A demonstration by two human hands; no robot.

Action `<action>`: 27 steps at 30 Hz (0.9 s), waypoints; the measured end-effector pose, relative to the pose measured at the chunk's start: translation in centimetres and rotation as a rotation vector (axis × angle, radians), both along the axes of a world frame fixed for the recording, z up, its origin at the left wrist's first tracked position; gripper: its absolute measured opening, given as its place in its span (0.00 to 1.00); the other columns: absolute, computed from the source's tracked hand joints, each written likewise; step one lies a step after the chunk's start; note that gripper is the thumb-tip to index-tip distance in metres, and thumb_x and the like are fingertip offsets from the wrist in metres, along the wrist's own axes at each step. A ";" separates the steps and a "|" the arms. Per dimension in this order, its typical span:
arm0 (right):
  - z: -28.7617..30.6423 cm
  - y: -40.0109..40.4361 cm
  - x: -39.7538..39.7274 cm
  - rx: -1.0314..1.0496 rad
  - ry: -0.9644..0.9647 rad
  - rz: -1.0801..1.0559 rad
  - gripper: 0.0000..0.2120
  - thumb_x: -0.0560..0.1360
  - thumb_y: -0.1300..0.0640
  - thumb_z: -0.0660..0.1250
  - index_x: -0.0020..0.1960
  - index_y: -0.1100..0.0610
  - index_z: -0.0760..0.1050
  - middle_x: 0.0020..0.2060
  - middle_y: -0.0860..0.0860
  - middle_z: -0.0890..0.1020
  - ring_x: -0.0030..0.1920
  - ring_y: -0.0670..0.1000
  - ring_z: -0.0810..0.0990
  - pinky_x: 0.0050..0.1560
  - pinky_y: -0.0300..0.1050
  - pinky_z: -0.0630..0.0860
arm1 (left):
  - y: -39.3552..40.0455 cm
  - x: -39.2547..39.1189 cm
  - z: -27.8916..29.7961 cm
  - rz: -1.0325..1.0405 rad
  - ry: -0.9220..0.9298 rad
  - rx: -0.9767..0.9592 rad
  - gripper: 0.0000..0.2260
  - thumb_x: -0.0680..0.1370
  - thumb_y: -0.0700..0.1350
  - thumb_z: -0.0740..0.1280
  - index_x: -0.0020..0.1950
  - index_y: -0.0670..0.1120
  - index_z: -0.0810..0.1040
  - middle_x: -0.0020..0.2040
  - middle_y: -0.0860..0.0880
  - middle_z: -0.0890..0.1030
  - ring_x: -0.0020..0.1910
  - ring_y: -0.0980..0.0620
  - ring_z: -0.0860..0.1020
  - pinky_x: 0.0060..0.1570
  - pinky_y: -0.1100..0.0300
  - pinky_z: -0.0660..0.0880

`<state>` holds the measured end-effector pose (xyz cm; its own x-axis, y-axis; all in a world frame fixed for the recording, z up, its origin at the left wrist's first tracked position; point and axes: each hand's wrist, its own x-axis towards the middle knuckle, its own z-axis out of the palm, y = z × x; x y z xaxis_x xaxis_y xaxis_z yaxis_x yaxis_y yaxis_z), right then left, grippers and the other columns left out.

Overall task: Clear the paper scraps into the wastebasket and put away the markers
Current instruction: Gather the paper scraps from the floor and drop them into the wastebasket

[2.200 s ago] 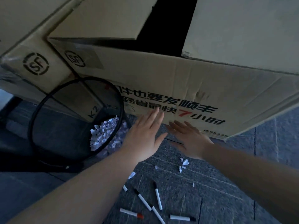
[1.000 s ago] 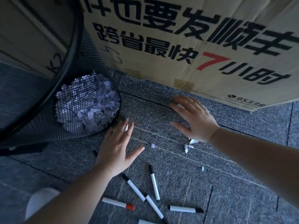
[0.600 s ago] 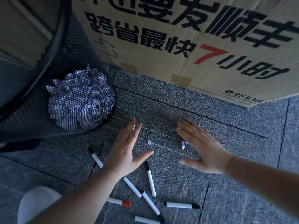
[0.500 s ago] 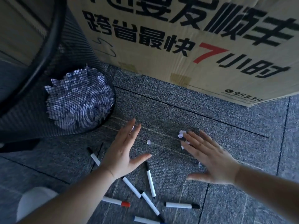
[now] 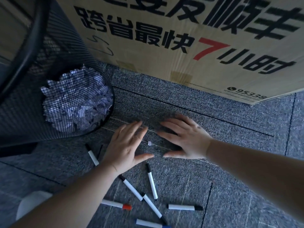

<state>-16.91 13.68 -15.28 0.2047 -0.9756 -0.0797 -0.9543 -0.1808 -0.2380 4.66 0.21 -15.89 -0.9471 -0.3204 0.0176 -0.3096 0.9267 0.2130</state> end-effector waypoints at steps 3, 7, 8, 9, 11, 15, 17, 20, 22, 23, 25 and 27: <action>-0.5 0.3 0.0 -0.152 -0.034 -0.028 0.19 0.76 0.36 0.54 0.56 0.47 0.73 0.53 0.51 0.79 0.54 0.55 0.76 0.56 0.54 0.72 | 1.1 -1.4 -0.2 0.096 0.057 -0.051 0.26 0.74 0.66 0.57 0.60 0.46 0.72 0.55 0.43 0.79 0.53 0.44 0.74 0.52 0.50 0.69; -0.9 -0.2 0.0 -0.222 -0.106 -0.062 0.12 0.77 0.42 0.59 0.52 0.49 0.72 0.47 0.52 0.80 0.45 0.54 0.79 0.48 0.50 0.78 | 1.2 -1.6 -0.5 0.087 0.117 -0.052 0.17 0.76 0.60 0.59 0.52 0.47 0.72 0.48 0.45 0.78 0.47 0.46 0.71 0.45 0.52 0.72; -1.0 -0.5 -0.1 -0.243 -0.117 -0.055 0.11 0.77 0.43 0.60 0.51 0.50 0.72 0.44 0.51 0.80 0.42 0.53 0.80 0.46 0.48 0.78 | 1.1 -1.6 -0.4 0.071 0.121 -0.046 0.15 0.76 0.58 0.60 0.51 0.47 0.72 0.46 0.45 0.78 0.45 0.46 0.72 0.43 0.52 0.72; -1.1 -0.8 -0.2 -0.262 -0.133 -0.044 0.10 0.78 0.45 0.61 0.49 0.51 0.72 0.41 0.51 0.80 0.39 0.52 0.79 0.44 0.46 0.78 | 0.9 -1.7 -0.4 0.055 0.123 -0.040 0.13 0.76 0.56 0.60 0.50 0.47 0.72 0.45 0.45 0.78 0.43 0.46 0.73 0.42 0.52 0.72; -1.1 -1.5 -0.4 -0.285 -0.144 -0.016 0.10 0.78 0.47 0.61 0.44 0.52 0.74 0.36 0.49 0.79 0.35 0.50 0.78 0.39 0.42 0.78 | 0.4 -1.9 -0.4 0.028 0.128 -0.027 0.09 0.77 0.52 0.60 0.50 0.47 0.72 0.43 0.46 0.77 0.40 0.45 0.74 0.40 0.52 0.72; -1.1 -2.1 -0.8 -0.313 -0.117 0.015 0.13 0.78 0.47 0.61 0.41 0.52 0.77 0.34 0.48 0.79 0.32 0.50 0.79 0.35 0.42 0.79 | 0.0 -2.0 -0.7 0.018 0.180 0.000 0.06 0.77 0.47 0.60 0.48 0.46 0.71 0.43 0.45 0.77 0.42 0.47 0.71 0.41 0.52 0.73; -1.2 -1.9 -0.7 -0.349 -0.108 -0.013 0.12 0.78 0.47 0.62 0.41 0.52 0.77 0.33 0.48 0.79 0.32 0.50 0.79 0.35 0.42 0.79 | -0.2 -1.7 -0.7 0.034 0.209 -0.052 0.07 0.76 0.49 0.62 0.49 0.46 0.72 0.45 0.45 0.77 0.45 0.47 0.70 0.45 0.51 0.71; -1.4 -1.4 -0.7 -0.388 -0.074 -0.105 0.12 0.78 0.46 0.63 0.41 0.52 0.76 0.35 0.49 0.79 0.36 0.51 0.78 0.38 0.45 0.78 | -0.9 -1.5 -0.4 0.089 0.176 -0.215 0.15 0.74 0.57 0.65 0.53 0.48 0.75 0.50 0.44 0.79 0.49 0.46 0.71 0.49 0.51 0.66; -1.4 -1.4 -0.6 -0.387 -0.058 -0.137 0.12 0.77 0.46 0.63 0.42 0.52 0.76 0.36 0.50 0.79 0.36 0.52 0.78 0.38 0.47 0.78 | -1.2 -1.2 -0.2 0.141 0.114 -0.272 0.19 0.73 0.61 0.64 0.55 0.49 0.77 0.51 0.44 0.80 0.48 0.44 0.72 0.47 0.52 0.66; -1.4 -1.4 -0.6 -0.390 -0.051 -0.130 0.12 0.77 0.46 0.63 0.41 0.52 0.76 0.36 0.50 0.79 0.35 0.52 0.78 0.36 0.46 0.78 | -1.2 -1.2 -0.1 0.156 0.088 -0.268 0.19 0.74 0.61 0.63 0.55 0.49 0.77 0.50 0.44 0.80 0.46 0.44 0.73 0.45 0.53 0.67; -1.2 -1.6 -0.8 -0.391 -0.033 -0.100 0.13 0.77 0.46 0.63 0.39 0.53 0.76 0.33 0.49 0.79 0.31 0.51 0.77 0.33 0.43 0.77 | -1.3 -1.4 0.2 0.154 0.080 -0.218 0.16 0.76 0.58 0.61 0.53 0.48 0.77 0.46 0.44 0.79 0.41 0.45 0.75 0.38 0.56 0.70; -1.1 -1.9 -0.9 -0.374 -0.040 -0.081 0.14 0.78 0.47 0.62 0.38 0.53 0.75 0.30 0.48 0.77 0.28 0.50 0.76 0.30 0.41 0.76 | -1.5 -1.8 0.5 0.098 0.088 -0.199 0.11 0.77 0.53 0.62 0.51 0.47 0.76 0.41 0.45 0.78 0.34 0.47 0.74 0.30 0.60 0.68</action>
<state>-17.78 11.80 -16.37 0.1213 -0.9489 0.2913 -0.9603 -0.1864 -0.2074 2.84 -1.34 -15.44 -0.9037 -0.3926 0.1707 -0.3883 0.9196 0.0589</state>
